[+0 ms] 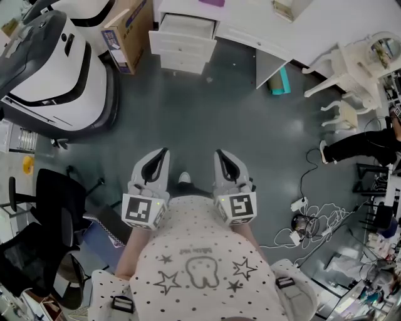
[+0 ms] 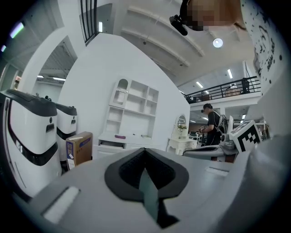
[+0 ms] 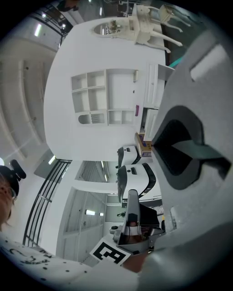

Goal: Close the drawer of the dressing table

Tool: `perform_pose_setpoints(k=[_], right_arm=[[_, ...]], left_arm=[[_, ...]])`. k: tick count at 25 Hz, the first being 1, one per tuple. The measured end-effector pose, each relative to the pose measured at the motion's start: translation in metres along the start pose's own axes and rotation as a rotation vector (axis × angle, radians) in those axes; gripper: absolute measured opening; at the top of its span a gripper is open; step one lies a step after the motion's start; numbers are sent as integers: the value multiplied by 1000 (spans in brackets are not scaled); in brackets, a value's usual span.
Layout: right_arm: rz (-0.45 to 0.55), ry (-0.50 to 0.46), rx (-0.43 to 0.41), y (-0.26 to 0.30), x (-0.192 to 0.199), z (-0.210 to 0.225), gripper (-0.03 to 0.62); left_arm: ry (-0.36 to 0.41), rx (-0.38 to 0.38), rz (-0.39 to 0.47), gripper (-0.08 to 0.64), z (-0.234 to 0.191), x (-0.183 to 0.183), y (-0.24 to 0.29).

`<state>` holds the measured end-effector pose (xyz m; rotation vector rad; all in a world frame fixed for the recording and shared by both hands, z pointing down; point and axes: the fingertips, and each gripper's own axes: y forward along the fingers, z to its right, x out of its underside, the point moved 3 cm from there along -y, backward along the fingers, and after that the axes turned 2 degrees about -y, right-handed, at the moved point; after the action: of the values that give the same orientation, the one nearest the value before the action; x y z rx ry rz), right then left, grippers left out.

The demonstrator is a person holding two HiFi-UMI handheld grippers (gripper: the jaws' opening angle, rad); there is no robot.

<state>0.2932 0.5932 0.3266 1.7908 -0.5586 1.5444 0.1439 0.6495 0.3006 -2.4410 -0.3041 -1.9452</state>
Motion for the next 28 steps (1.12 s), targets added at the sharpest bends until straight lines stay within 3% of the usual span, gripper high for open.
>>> perform_pose_setpoints(k=[12, 18, 28], right_arm=[[10, 33, 0, 13, 0, 9, 3], [-24, 44, 28, 42, 2, 13, 3], [-11, 39, 53, 112, -34, 17, 3]], left_arm=[[-26, 10, -4, -5, -9, -2, 16], [-45, 23, 10, -5, -39, -2, 33], [-62, 20, -7, -5, -100, -26, 72]])
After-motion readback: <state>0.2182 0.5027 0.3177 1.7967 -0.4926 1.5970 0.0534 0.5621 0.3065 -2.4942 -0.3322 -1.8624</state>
